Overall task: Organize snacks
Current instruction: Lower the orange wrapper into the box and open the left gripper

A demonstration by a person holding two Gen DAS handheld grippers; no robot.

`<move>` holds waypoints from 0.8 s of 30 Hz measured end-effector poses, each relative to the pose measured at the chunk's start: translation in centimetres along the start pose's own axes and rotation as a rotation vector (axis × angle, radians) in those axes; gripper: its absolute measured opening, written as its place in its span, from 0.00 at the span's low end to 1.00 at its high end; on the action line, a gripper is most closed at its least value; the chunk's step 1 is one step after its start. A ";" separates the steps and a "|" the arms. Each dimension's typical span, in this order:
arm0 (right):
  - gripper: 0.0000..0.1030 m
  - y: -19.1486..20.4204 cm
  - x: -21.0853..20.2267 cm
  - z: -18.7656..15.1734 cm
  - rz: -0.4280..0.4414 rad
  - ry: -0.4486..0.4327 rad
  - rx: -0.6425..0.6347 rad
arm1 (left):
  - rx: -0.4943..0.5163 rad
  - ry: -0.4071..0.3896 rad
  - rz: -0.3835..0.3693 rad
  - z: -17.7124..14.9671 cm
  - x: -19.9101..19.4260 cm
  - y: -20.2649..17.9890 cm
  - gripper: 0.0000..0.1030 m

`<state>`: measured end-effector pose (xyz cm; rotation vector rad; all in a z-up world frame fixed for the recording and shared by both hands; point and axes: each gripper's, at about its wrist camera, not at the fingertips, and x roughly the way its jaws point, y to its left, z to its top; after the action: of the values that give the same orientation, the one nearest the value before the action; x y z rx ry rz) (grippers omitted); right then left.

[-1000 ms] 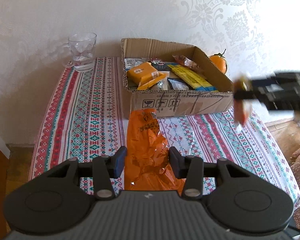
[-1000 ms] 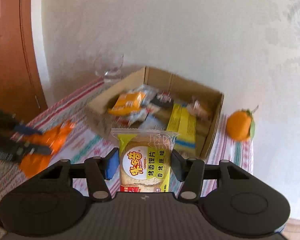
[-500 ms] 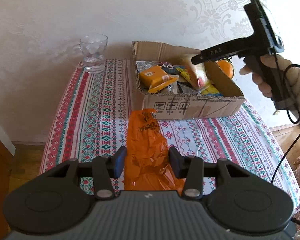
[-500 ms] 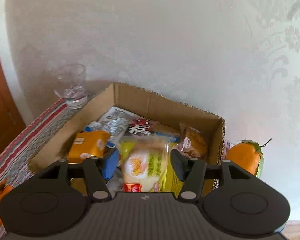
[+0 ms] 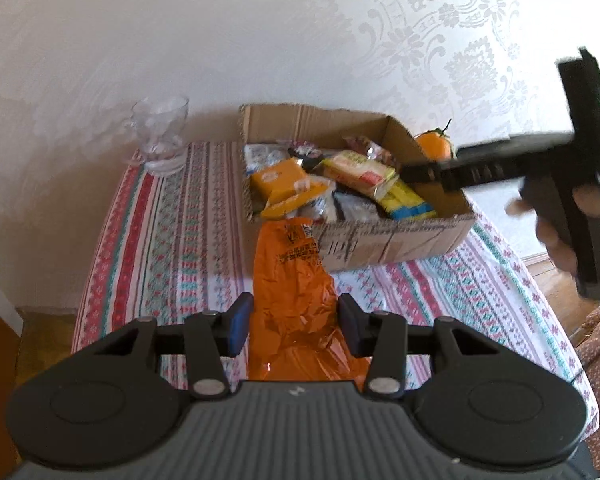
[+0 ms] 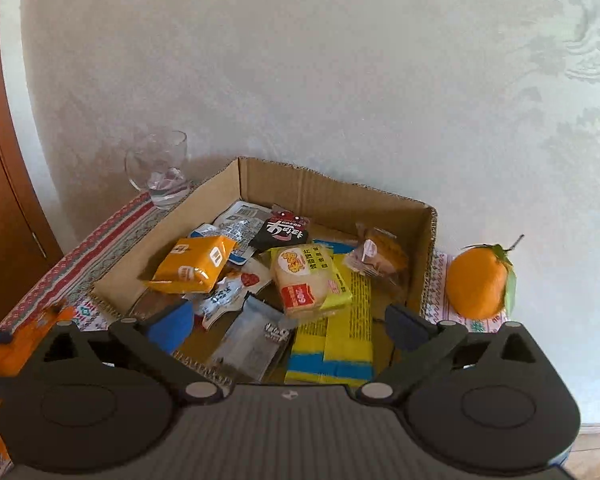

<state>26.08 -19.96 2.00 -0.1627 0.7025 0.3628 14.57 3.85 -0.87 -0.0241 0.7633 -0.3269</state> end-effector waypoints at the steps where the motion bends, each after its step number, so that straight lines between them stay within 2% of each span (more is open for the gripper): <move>1: 1.00 0.1 -0.4 -0.4 -0.014 -0.010 0.001 | 0.006 -0.003 0.000 0.6 0.2 -0.1 0.44; 7: 1.00 0.8 -2.5 -3.2 -0.059 -0.039 0.029 | 0.049 -0.036 0.002 5.2 2.3 -1.1 0.44; 13: 1.00 1.2 -4.0 -5.6 -0.065 -0.032 0.070 | 0.071 -0.038 0.002 10.6 6.9 -1.9 0.44; 19: 1.00 1.5 -4.9 -6.3 -0.087 -0.027 0.075 | 0.052 -0.028 0.074 14.7 12.2 -2.0 0.44; 20: 1.00 1.3 -5.0 -6.4 -0.082 -0.025 0.085 | 0.053 -0.026 0.085 15.1 12.9 -1.9 0.46; 22: 1.00 1.2 -5.1 -6.5 -0.081 -0.023 0.094 | 0.059 -0.029 0.129 15.6 13.7 -2.0 0.62; 23: 1.00 1.2 -5.0 -6.5 -0.082 -0.019 0.096 | 0.066 -0.041 0.147 15.7 13.7 -2.0 0.78; 24: 1.00 1.2 -5.0 -6.6 -0.082 -0.015 0.095 | 0.073 -0.061 0.161 15.7 13.4 -2.1 0.88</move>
<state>18.15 -22.00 0.29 -0.0980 0.6944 0.2510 33.72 -3.62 1.72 0.0951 0.6879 -0.2001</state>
